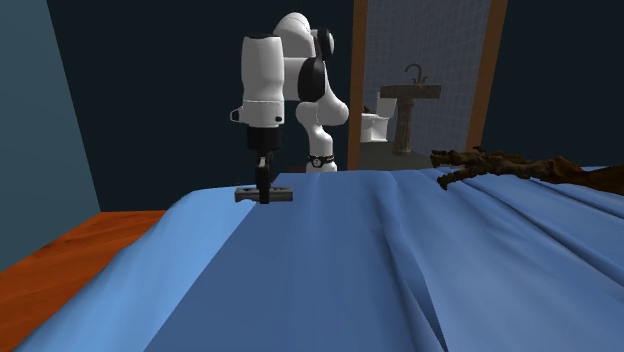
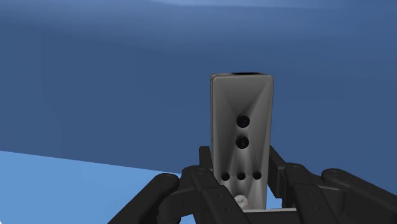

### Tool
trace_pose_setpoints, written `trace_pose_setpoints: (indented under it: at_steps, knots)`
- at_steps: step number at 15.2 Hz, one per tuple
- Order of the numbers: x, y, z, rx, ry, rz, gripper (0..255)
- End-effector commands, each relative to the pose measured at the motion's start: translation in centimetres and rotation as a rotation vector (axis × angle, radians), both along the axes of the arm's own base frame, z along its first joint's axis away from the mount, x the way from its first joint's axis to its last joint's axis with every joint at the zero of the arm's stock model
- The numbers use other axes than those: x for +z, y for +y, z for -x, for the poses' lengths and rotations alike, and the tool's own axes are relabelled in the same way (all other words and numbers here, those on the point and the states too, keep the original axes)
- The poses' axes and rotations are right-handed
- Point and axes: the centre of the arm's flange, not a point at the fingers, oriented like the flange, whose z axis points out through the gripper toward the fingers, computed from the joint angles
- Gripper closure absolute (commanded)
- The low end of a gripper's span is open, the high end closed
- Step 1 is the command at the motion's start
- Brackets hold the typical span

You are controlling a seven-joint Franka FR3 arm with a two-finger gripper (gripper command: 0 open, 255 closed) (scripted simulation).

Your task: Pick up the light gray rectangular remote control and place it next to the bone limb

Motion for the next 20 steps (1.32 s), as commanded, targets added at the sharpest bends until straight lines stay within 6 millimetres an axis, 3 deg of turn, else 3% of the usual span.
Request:
trace_pose_setpoints:
  at_steps: [1,20]
  knots:
    - [1.2,0.1,-0.1,0.0,0.0,0.0,255]
    - [11.2,0.1,-0.1,0.0,0.0,0.0,255]
